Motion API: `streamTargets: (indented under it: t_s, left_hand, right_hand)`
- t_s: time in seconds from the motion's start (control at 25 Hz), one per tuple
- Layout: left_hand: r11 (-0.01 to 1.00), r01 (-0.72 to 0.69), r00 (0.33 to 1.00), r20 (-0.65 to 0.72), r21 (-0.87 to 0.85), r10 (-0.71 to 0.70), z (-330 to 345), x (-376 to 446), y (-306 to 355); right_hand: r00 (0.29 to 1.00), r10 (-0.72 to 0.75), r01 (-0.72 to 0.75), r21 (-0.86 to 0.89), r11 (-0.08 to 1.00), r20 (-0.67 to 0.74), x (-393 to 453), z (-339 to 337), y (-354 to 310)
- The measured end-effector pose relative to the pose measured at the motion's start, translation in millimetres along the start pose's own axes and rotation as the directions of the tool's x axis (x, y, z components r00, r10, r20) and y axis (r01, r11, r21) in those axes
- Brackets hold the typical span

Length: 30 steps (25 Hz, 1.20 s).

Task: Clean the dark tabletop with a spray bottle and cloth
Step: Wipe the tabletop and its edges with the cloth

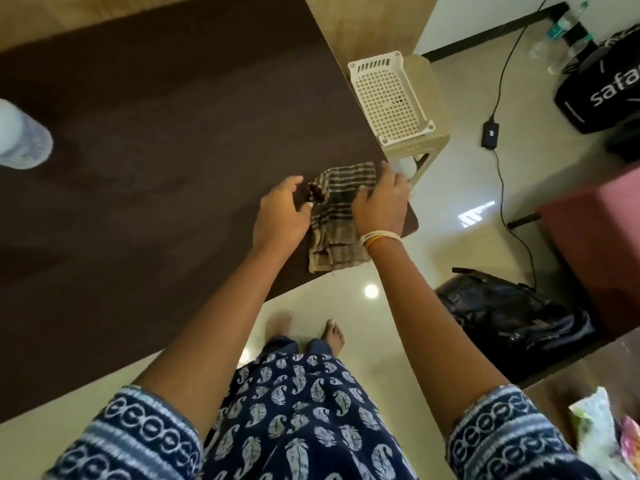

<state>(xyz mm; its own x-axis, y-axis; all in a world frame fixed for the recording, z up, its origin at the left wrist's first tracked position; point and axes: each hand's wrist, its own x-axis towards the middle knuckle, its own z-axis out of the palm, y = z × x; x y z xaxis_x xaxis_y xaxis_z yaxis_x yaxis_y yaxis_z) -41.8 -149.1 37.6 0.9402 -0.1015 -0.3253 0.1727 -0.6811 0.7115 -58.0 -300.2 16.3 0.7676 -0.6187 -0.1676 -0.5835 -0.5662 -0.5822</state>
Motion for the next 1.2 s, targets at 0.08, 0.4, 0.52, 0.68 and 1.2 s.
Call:
streamTargets:
  t_s: [0.08, 0.4, 0.52, 0.68, 1.2]
  left_hand:
    - [0.989, -0.068, 0.989, -0.122, 0.133, 0.084, -11.0, -12.0, -22.5]
    - [0.883, 0.117, 0.971, -0.24, 0.455, -0.005, -67.8, -69.8, -134.2]
    - [0.876, 0.198, 0.955, -0.289, 0.439, -0.071, -87.3, -92.1, -168.5]
    - [0.875, 0.231, 0.963, -0.225, 0.424, -0.145, -111.4, -109.3, -206.8]
    - [0.902, 0.138, 0.98, -0.19, 0.41, -0.063, -182.7, -159.4, -292.8]
  right_hand:
    - [0.978, -0.124, 0.147, -0.138, 0.979, 0.165, -12.8, 28.2, -0.6]
    - [0.969, -0.242, 0.242, -0.443, 0.863, 0.057, -24.8, 75.6, 12.4]
    - [0.978, -0.21, 0.195, -0.447, 0.873, 0.016, -25.8, 82.0, 7.5]
    - [0.983, -0.181, 0.168, -0.448, 0.878, 0.015, -36.4, 96.9, -18.4]
    - [0.603, -0.64, 0.79, -0.241, 0.564, 0.476, -187.6, 194.2, -113.7]
